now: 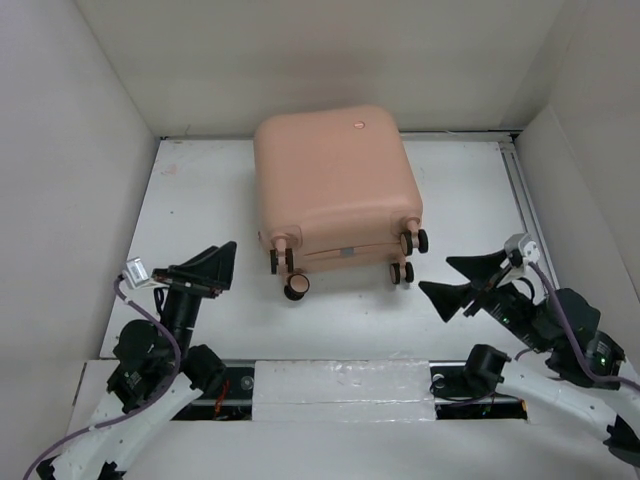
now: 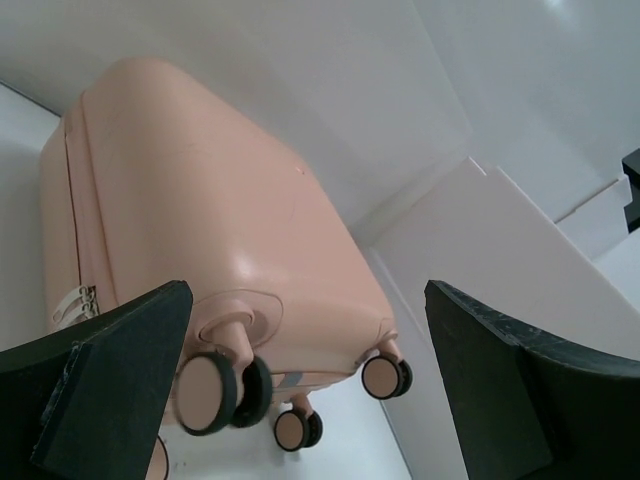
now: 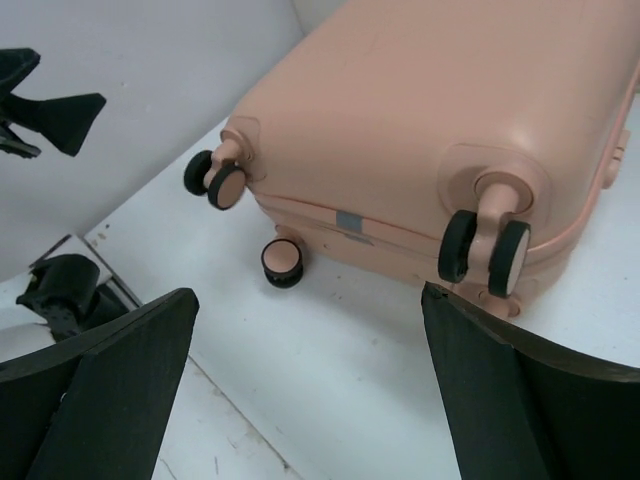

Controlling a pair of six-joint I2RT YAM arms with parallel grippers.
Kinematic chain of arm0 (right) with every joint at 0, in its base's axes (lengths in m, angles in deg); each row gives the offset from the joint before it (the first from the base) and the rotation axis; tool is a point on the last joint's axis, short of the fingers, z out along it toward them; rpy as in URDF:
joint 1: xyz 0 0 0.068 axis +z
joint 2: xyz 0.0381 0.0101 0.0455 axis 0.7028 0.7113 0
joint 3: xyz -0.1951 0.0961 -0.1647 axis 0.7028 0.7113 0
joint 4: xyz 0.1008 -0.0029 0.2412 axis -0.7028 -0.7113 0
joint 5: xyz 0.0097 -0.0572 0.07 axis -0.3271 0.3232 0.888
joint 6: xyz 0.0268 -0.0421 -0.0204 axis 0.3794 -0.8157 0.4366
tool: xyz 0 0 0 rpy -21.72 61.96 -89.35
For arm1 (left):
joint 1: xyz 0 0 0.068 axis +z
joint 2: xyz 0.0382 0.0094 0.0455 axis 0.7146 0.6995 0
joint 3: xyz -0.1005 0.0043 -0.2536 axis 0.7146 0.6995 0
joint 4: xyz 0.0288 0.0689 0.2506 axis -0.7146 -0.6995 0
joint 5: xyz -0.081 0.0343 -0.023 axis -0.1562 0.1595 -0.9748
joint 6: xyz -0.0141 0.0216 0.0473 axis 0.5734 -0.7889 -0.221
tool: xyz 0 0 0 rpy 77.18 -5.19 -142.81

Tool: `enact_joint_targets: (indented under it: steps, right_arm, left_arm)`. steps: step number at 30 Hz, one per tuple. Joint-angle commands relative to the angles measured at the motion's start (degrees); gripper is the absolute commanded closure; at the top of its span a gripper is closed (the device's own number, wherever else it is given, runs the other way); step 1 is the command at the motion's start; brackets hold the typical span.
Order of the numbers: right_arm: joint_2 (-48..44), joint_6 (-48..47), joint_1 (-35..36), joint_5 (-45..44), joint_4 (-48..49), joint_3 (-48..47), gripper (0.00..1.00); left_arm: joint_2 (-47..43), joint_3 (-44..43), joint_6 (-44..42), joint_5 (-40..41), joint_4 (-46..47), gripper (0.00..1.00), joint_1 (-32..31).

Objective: Pack the luggage

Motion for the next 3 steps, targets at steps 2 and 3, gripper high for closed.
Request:
enact_joint_targets:
  steps: [2,3]
  right_arm:
    - [-3.09,0.88,0.41,-3.7,-0.82,0.45,0.0]
    - [-3.7,0.88,0.41,-3.7,-0.82,0.97,0.0]
  left_arm:
    - [0.41,-0.62,-0.4,-1.23,2.53,0.0,-0.31]
    - [1.11,-0.62,-0.4,-1.23,2.53,0.0,-0.31]
